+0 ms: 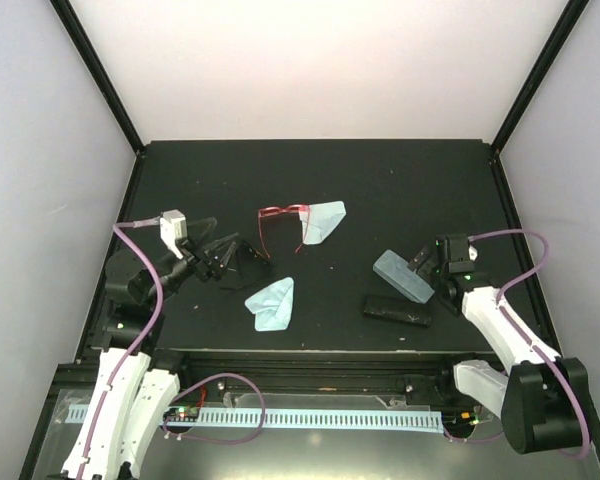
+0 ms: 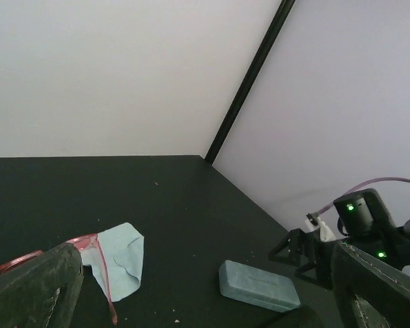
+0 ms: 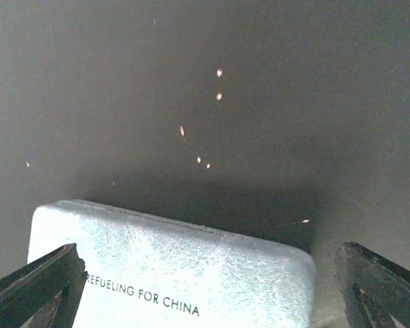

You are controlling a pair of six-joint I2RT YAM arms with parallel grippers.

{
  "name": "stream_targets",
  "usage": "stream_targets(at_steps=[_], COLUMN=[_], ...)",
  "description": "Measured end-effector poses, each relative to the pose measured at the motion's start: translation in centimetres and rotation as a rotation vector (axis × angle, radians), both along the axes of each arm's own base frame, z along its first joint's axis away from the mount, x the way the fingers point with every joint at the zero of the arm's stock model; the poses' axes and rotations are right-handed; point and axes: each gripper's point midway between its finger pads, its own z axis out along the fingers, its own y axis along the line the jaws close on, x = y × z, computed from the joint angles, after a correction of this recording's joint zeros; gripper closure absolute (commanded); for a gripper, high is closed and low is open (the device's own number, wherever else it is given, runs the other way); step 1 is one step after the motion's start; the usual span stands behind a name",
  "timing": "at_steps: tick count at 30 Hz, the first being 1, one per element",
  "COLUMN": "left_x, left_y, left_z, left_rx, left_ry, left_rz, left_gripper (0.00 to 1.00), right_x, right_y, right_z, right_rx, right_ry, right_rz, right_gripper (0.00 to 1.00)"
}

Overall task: Organize the sunglasses
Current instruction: Move the sunglasses case at the center of the board.

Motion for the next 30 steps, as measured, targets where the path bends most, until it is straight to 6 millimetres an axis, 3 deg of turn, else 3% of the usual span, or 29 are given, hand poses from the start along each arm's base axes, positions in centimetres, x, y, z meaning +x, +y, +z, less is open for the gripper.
stream_targets(at_steps=[5,19,25,30], left_x=[0.2,1.0,1.7,3.1], left_y=[-0.4,-2.4,-4.5,-6.2], left_z=[-0.1,-3.2,-5.8,-9.1], left_rx=[-0.015,-0.078,-0.083,-0.058], left_ry=[0.015,0.155,0.264,0.384], left_rz=[-0.031,-0.135,-0.185,-0.187], left_gripper=[0.01,0.01,0.01,0.01], right_x=[0.8,4.3,3.5,3.3], right_y=[1.9,10.3,13.5,14.4], right_z=[-1.8,-2.1,-3.0,-2.7], right_rx=[0.082,0.399,0.497,0.342], right_ry=[0.031,0.002,0.046,0.062], right_rz=[0.060,0.352,0.491,0.626], right_gripper=[0.02,0.06,0.06,0.00])
